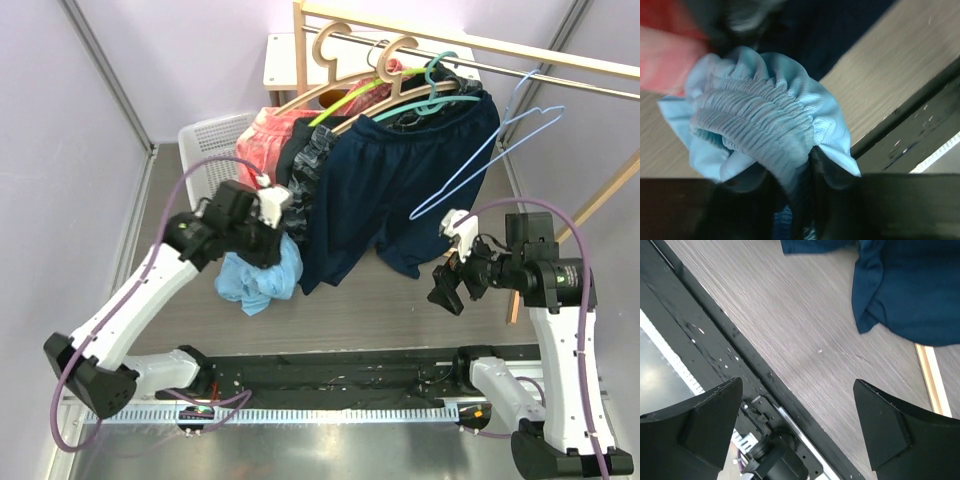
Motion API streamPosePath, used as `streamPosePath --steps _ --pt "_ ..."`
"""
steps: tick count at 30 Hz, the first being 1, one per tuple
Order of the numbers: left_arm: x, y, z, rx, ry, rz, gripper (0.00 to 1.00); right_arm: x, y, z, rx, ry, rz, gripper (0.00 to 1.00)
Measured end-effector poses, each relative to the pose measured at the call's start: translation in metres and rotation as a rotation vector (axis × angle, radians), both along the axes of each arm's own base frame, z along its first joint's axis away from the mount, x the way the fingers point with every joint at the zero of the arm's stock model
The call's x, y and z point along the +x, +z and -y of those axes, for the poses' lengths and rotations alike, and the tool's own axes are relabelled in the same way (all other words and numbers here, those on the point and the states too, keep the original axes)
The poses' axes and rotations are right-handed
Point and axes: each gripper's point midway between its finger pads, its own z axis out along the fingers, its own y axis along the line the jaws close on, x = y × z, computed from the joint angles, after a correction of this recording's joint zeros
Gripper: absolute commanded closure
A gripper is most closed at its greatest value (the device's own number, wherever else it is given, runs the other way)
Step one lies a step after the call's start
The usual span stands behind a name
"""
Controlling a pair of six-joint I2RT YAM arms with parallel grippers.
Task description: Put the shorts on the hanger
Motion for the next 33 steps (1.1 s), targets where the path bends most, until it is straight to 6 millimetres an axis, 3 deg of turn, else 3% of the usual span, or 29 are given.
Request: streamPosePath --steps 1,2,5,8,11,16,20,24,26,29,33 --pt "-0.003 -0.012 0.008 0.018 -0.02 -0.018 0.47 -0.001 -0.004 0.001 -0.01 0.001 -0.001 0.03" --pt "-0.006 -0.019 0.016 0.03 -0.047 -0.03 0.28 -0.002 -0.007 0.003 -0.023 0.004 -0.001 0.03" --pt "-0.013 -0.032 0.041 0.047 -0.145 -0.039 0.15 -0.004 -0.019 0.011 -0.082 0.017 0.013 0.03" --pt "-0.016 -0.027 0.045 0.029 -0.215 -0.023 0.06 -0.004 -0.03 0.021 -0.151 0.034 0.028 0.03" --pt "-0.015 -0.014 0.034 -0.003 -0.248 0.024 0.07 -0.006 -0.039 0.028 -0.199 0.054 0.029 0.03" --pt "-0.012 -0.001 -0.007 -0.026 -0.257 0.06 0.13 0.001 -0.048 0.027 -0.212 0.099 -0.013 0.05" --pt "-0.019 -0.033 -0.026 0.022 -0.311 0.018 0.15 0.003 -0.058 0.023 -0.211 0.132 -0.064 0.06" --pt "-0.051 -0.094 -0.043 0.093 -0.406 -0.077 0.17 -0.003 -0.068 0.009 -0.226 0.215 -0.098 0.07" --pt "-0.062 -0.114 -0.048 0.114 -0.457 -0.085 0.17 -0.008 -0.075 -0.002 -0.246 0.279 -0.101 0.08" --pt "-0.069 -0.127 -0.051 0.136 -0.573 0.0 0.16 -0.014 -0.084 -0.011 -0.268 0.333 -0.127 0.09" --pt "-0.064 -0.121 -0.046 0.158 -0.748 0.172 0.15 -0.014 -0.093 -0.024 -0.3 0.385 -0.17 0.08"
